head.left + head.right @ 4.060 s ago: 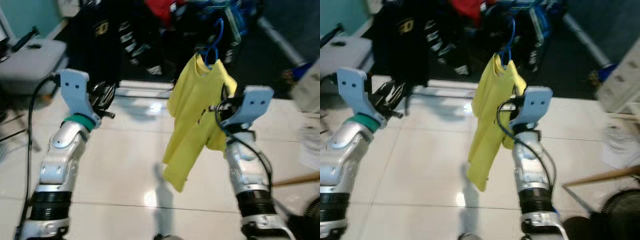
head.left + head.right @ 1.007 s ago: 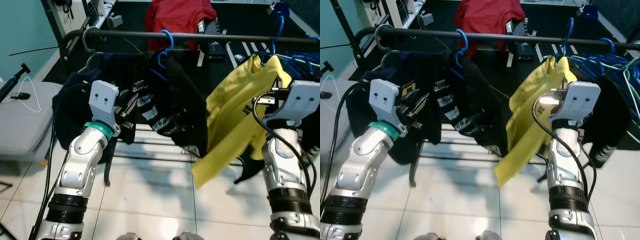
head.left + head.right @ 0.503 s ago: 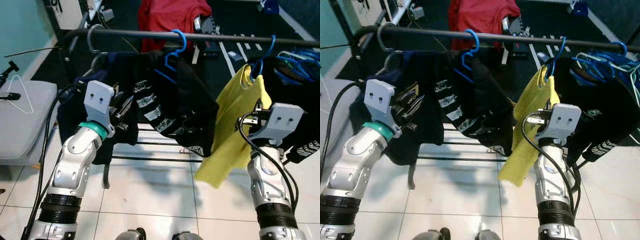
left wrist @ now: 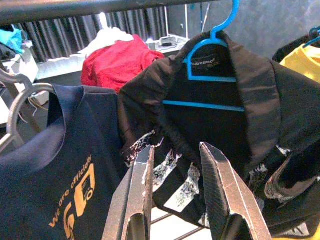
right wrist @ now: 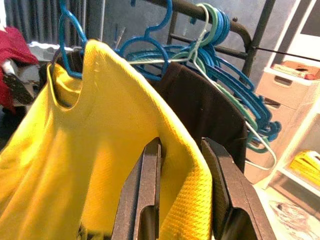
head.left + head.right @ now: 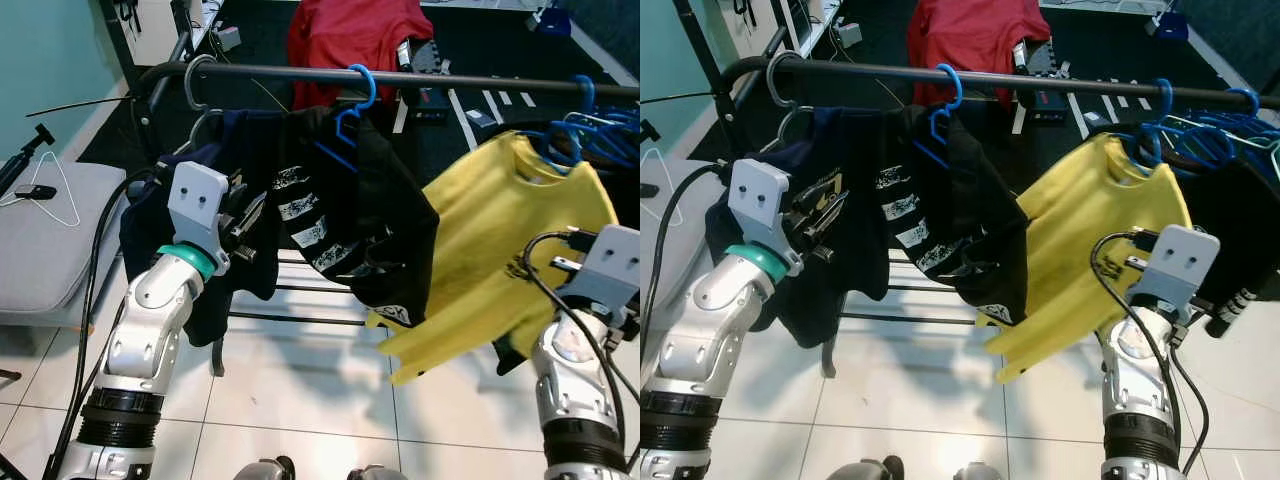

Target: Hang hanger

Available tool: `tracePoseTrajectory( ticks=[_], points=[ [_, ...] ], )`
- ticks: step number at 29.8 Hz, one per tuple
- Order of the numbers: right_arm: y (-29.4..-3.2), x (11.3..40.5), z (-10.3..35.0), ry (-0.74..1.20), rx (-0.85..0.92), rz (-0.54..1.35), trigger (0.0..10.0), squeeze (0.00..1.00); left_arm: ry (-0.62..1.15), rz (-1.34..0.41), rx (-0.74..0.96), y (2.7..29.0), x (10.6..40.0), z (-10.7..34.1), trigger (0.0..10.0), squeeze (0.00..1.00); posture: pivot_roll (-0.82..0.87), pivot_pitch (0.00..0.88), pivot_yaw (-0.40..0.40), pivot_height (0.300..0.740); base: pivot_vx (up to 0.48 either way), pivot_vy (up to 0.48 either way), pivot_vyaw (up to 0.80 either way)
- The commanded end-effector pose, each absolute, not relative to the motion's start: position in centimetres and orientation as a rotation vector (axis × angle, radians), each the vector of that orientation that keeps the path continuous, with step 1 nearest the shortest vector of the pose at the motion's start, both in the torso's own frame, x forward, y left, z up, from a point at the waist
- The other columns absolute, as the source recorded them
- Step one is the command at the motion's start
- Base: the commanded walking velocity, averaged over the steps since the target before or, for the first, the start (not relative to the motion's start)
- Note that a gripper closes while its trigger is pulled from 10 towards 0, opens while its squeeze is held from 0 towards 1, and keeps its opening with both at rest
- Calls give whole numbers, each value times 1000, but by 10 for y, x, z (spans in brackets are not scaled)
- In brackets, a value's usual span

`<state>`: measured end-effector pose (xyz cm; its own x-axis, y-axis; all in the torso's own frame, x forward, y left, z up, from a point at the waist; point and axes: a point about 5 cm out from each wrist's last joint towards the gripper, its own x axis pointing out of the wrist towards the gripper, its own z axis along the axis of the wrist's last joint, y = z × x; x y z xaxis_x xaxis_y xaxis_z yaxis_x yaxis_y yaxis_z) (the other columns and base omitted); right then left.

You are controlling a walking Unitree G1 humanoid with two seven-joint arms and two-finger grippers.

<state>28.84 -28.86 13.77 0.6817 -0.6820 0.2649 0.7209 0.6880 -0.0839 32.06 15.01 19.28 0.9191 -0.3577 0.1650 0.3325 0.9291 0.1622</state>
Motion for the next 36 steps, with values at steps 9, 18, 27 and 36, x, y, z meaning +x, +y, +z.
tracePoseTrajectory(
  ticks=[9,18,27,36],
  points=[
    [-329,242,142,-219,-244,-1009,10000,0,-152,-380,136,151,323,184,10000,0,-62,20,81,740,0,0,0],
    [-292,259,147,-278,-262,-731,10000,1000,-151,-398,139,146,326,184,10000,0,-70,19,76,740,0,0,0],
    [-288,292,133,50,-48,-593,10000,0,-149,-380,134,149,325,182,10000,0,-70,30,61,740,0,0,0],
    [-281,284,224,-447,-442,-683,10000,0,-148,-370,130,150,324,181,10000,0,-61,40,57,740,0,0,0]
  ],
)
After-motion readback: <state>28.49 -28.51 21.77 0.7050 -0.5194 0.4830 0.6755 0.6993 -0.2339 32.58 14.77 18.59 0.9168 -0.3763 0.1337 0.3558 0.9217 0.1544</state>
